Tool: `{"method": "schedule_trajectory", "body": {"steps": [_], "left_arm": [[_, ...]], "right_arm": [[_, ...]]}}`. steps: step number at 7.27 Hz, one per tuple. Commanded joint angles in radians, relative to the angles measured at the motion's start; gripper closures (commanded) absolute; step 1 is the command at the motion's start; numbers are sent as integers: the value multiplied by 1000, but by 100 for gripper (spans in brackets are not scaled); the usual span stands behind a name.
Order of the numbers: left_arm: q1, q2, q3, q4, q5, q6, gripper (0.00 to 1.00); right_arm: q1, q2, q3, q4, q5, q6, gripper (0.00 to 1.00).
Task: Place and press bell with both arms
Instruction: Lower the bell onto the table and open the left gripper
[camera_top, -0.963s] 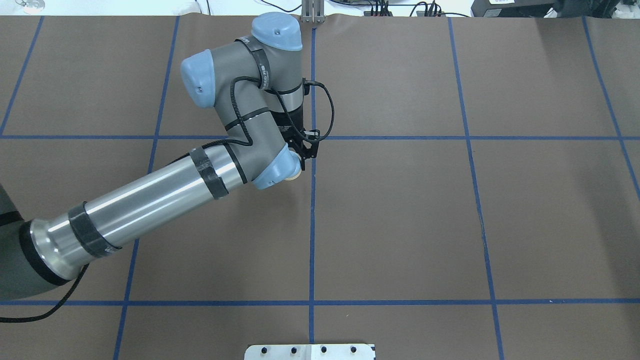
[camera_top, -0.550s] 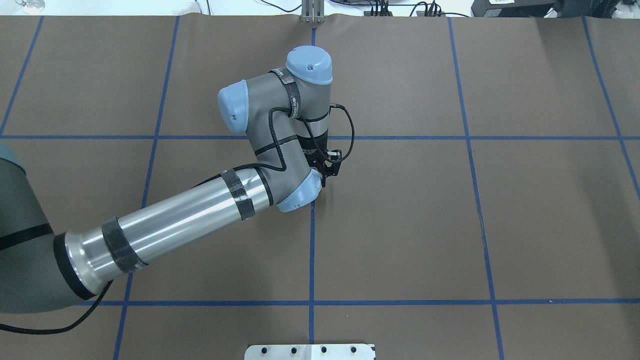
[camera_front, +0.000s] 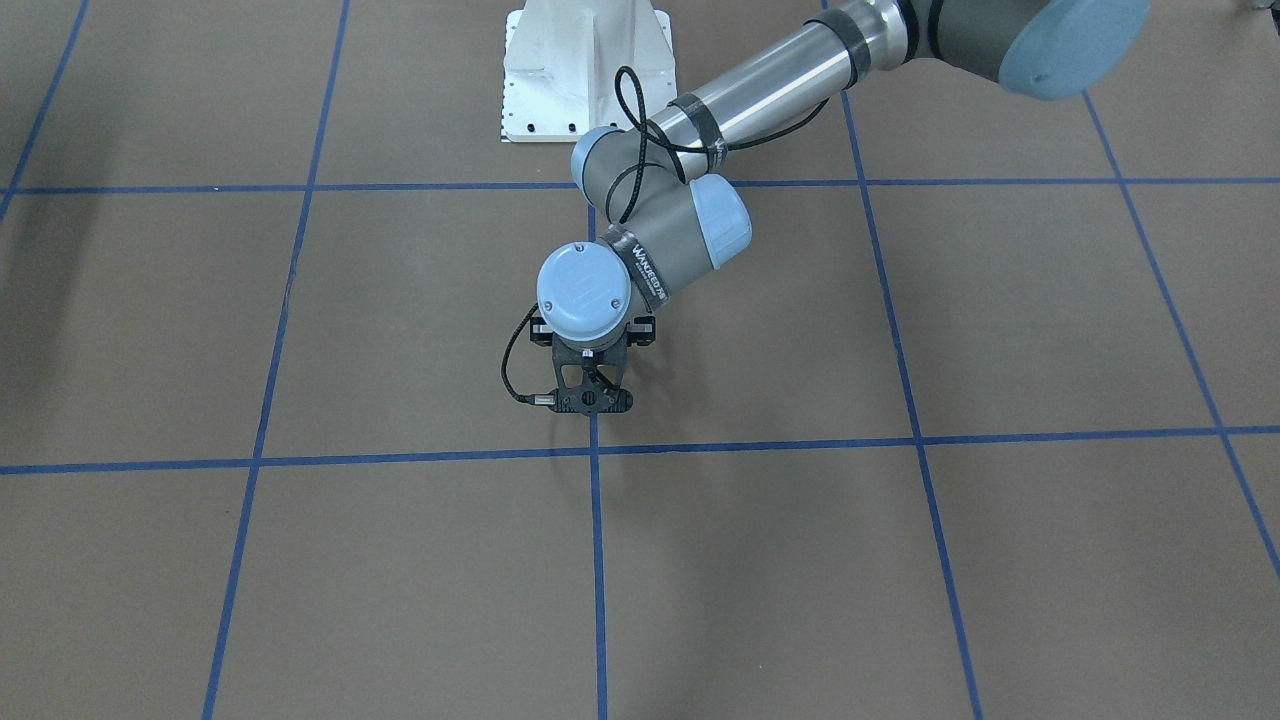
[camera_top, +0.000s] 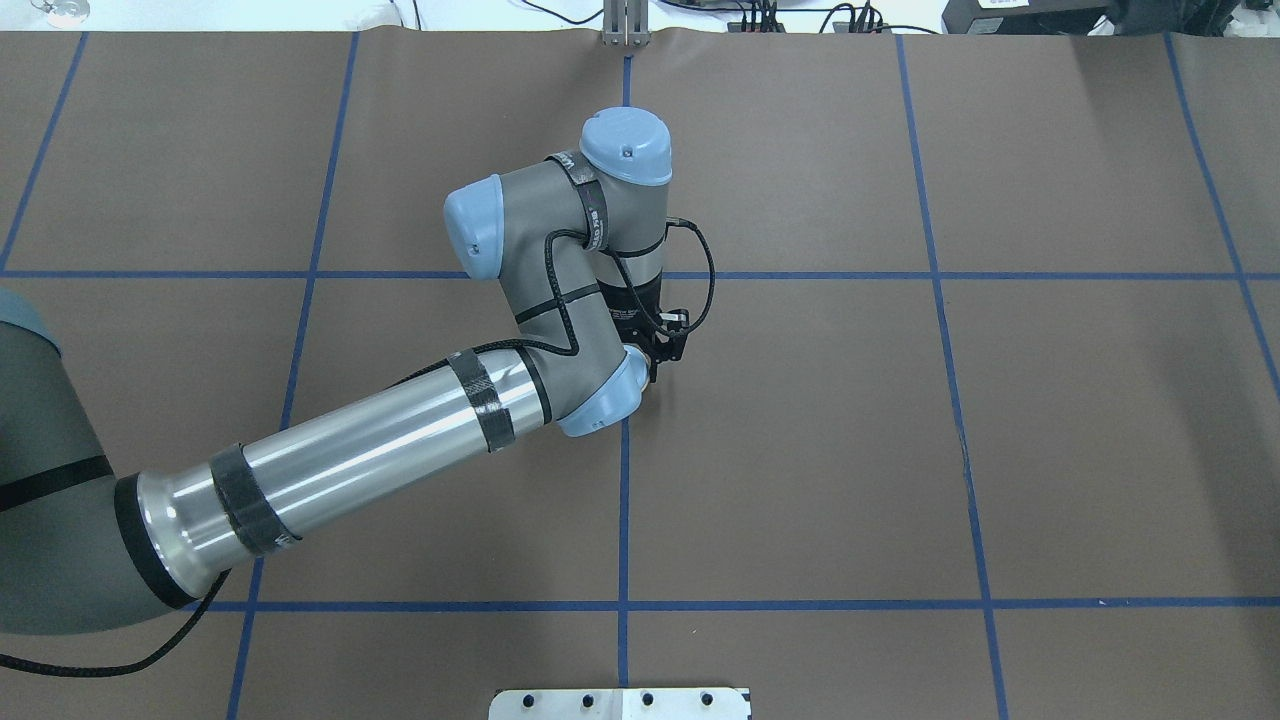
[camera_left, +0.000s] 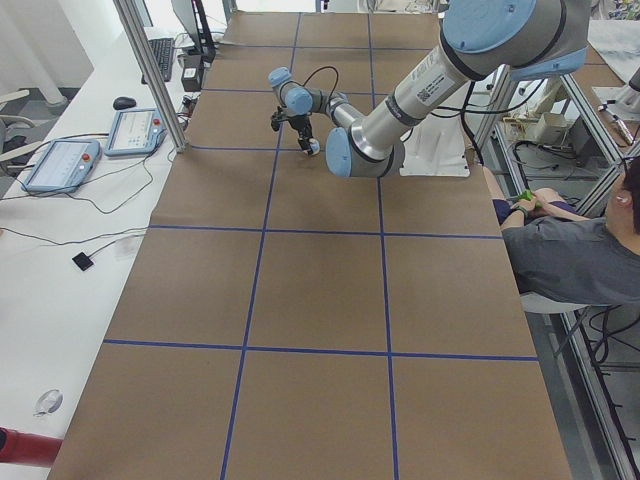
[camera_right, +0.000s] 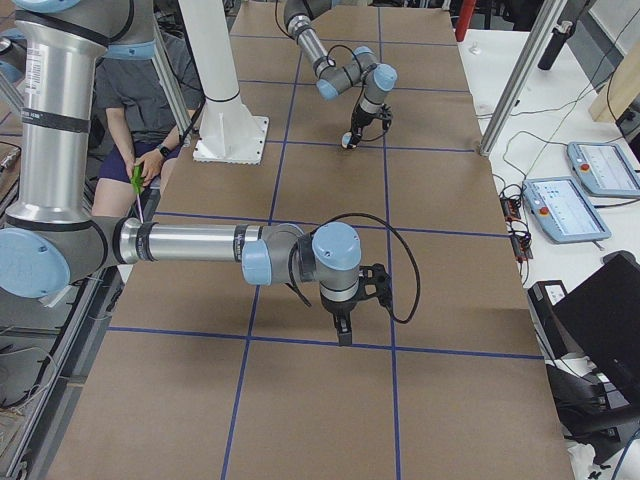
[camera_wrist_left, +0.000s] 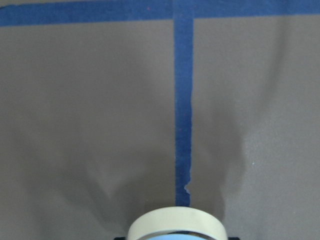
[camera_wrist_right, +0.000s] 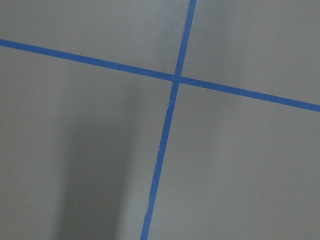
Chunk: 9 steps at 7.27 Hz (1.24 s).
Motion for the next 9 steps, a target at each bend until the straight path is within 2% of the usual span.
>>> {"method": "schedule_trajectory", "body": {"steps": [1, 4, 7, 9], "left_arm": [[7, 4, 0, -24, 2, 2, 0], [-20, 2, -21, -23, 25, 8, 0], [-128, 13, -73, -18, 17, 43, 0], [-169, 172, -244, -18, 13, 196, 0]], "right_arm": [[0, 0, 0, 0, 0, 0, 0], [0, 17, 0, 0, 1, 2, 0], [0, 60, 3, 3, 1, -2, 0], [-2, 86, 12, 11, 6, -1, 0]]}}
